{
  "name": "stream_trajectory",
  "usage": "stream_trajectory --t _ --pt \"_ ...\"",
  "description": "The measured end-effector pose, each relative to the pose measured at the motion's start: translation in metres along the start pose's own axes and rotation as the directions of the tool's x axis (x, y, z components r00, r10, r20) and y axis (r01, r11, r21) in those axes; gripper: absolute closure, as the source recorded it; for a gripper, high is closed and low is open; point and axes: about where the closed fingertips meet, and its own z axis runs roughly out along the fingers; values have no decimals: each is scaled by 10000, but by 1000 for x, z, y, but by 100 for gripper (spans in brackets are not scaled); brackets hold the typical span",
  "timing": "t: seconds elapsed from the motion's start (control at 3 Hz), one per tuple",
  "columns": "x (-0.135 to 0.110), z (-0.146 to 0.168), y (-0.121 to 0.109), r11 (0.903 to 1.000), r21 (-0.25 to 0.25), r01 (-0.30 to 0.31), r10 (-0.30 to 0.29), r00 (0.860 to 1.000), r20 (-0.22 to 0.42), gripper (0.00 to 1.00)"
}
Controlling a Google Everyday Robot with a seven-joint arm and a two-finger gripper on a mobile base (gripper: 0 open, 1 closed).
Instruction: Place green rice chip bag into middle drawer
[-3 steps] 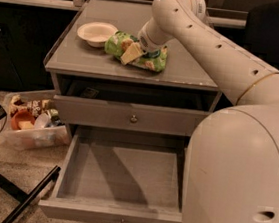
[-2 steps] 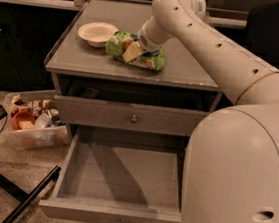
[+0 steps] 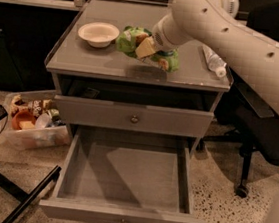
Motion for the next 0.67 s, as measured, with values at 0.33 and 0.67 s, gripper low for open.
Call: stream_trajectory --t 0.33,0.67 --pt "28 -42 26 10000 -45 -15 15 10000 -26 100" --pt "69 -58 64 9962 -858 143 -204 9973 -711 100"
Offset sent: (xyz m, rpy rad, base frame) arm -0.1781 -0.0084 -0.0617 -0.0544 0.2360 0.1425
